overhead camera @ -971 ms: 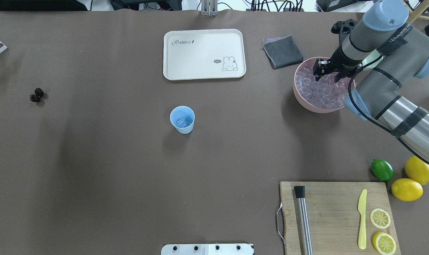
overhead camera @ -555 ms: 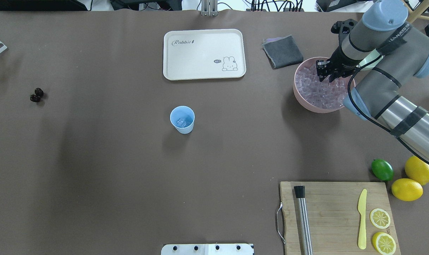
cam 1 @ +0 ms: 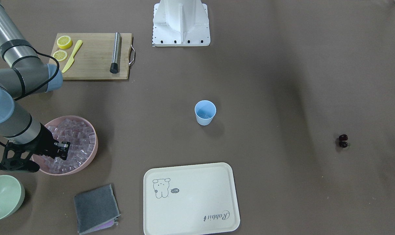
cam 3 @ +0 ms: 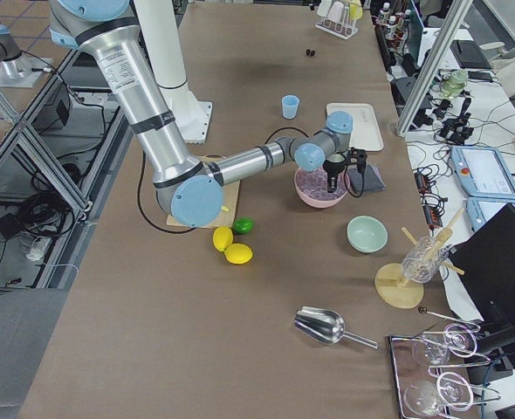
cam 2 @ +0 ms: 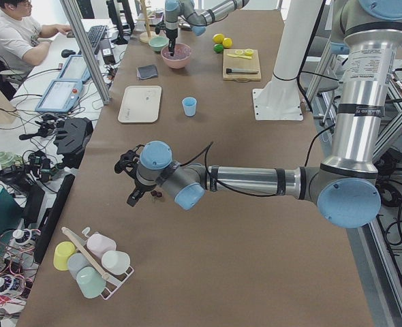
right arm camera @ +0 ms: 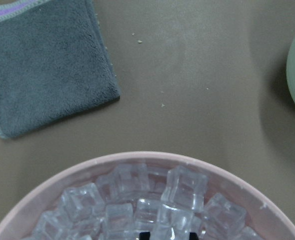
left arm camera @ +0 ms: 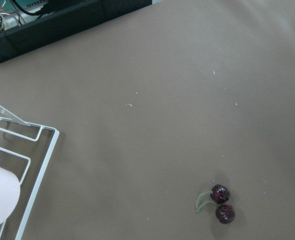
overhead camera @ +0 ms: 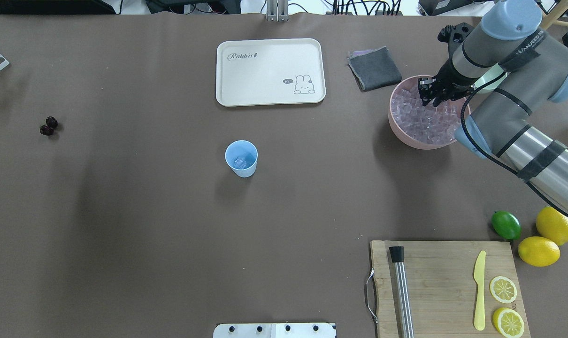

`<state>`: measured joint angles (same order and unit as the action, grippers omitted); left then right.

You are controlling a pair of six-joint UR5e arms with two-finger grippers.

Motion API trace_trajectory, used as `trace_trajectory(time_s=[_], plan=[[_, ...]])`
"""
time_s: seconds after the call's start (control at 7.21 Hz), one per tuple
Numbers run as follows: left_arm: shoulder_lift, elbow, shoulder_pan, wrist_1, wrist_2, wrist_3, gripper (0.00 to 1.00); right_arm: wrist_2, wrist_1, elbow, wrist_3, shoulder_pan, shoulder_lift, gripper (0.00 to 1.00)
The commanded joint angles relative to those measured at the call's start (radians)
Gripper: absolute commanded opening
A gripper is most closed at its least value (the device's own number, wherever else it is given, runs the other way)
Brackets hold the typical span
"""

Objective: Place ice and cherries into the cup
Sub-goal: 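Grasp a third ice cube from the pink bowl with the right gripper, then drop ice into the blue cup with right gripper while left arm moves out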

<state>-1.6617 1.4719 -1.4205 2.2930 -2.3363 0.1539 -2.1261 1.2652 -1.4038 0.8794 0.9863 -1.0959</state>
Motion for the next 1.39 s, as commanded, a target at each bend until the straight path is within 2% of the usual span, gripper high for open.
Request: trace_trajectory(time_s=[0.0, 0.14, 0.42, 0.56, 0.83, 0.97, 1.11, 1.25], plan=[[-0.004, -0.001, 0.005, -0.004, 0.0, 0.006, 0.98, -0.02, 0.006, -0.056, 0.0, 0.012, 0.014, 0.01], [-0.012, 0.004, 0.04, -0.004, 0.0, 0.048, 0.98, -0.043, 0.016, -0.09, 0.01, 0.011, 0.028, 0.0], [-0.044, -0.001, 0.099, 0.0, 0.008, 0.104, 0.98, -0.037, 0.167, -0.122, 0.027, -0.044, 0.155, 0.0], [-0.07, -0.002, 0.127, -0.004, 0.067, 0.101, 0.98, -0.016, 0.177, -0.129, 0.102, -0.119, 0.222, 0.0], [-0.148, -0.039, 0.214, -0.015, 0.078, 0.113, 0.98, 0.127, 0.204, -0.113, 0.228, -0.274, 0.38, 0.0], [-0.167, -0.059, 0.23, -0.014, 0.078, 0.122, 0.98, 0.232, 0.198, -0.072, 0.309, -0.353, 0.445, 0.0], [-0.167, -0.077, 0.233, -0.006, 0.078, 0.119, 0.98, 0.253, 0.198, -0.005, 0.335, -0.397, 0.521, 0.0], [-0.164, -0.085, 0.233, -0.003, 0.078, 0.116, 0.98, 0.315, 0.194, 0.038, 0.36, -0.435, 0.554, 0.0]])
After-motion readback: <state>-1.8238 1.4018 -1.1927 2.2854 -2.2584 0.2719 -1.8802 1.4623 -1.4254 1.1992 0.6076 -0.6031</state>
